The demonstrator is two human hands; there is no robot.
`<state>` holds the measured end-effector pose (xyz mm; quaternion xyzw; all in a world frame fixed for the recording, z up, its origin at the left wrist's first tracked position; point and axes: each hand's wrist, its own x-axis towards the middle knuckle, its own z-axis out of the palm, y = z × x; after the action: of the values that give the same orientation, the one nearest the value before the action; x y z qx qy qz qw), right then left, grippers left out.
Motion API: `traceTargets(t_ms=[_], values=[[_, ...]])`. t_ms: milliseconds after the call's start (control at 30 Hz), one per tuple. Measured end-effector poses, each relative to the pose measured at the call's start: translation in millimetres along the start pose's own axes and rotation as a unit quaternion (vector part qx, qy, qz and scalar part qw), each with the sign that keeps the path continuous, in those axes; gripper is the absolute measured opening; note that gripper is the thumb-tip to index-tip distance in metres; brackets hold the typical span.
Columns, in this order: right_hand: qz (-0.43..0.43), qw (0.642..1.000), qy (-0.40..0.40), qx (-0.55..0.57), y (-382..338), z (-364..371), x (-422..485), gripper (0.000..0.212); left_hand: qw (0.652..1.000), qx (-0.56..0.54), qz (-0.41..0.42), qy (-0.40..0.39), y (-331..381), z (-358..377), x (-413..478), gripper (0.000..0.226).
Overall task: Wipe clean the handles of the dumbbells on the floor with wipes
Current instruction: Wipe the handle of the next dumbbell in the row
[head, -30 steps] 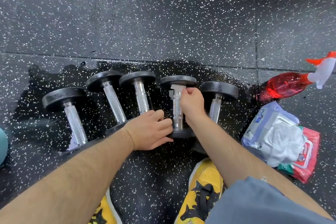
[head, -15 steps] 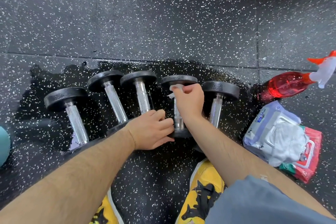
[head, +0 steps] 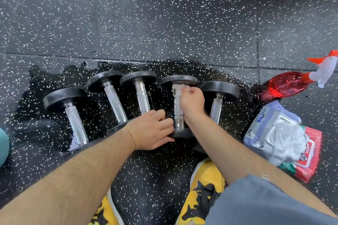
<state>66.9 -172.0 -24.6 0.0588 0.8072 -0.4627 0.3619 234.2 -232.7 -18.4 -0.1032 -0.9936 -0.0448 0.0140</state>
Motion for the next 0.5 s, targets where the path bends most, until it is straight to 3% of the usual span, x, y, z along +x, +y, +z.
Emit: traceTargets(t_ms=[133, 267, 500], values=[[0.034, 0.998, -0.056, -0.01, -4, -6, 4, 0.028, 1.0, -0.007, 0.002, 0.002, 0, -1, -1, 0.036], [-0.002, 0.991, -0.102, -0.081, 3, -20, 1, 0.021, 1.0, -0.001, 0.005, 0.0, 0, -1, -1, 0.036], [-0.043, 0.994, -0.084, -0.057, 0, -21, 2, 0.03, 1.0, 0.002, 0.006, 0.006, -1, 0, -1, 0.036]])
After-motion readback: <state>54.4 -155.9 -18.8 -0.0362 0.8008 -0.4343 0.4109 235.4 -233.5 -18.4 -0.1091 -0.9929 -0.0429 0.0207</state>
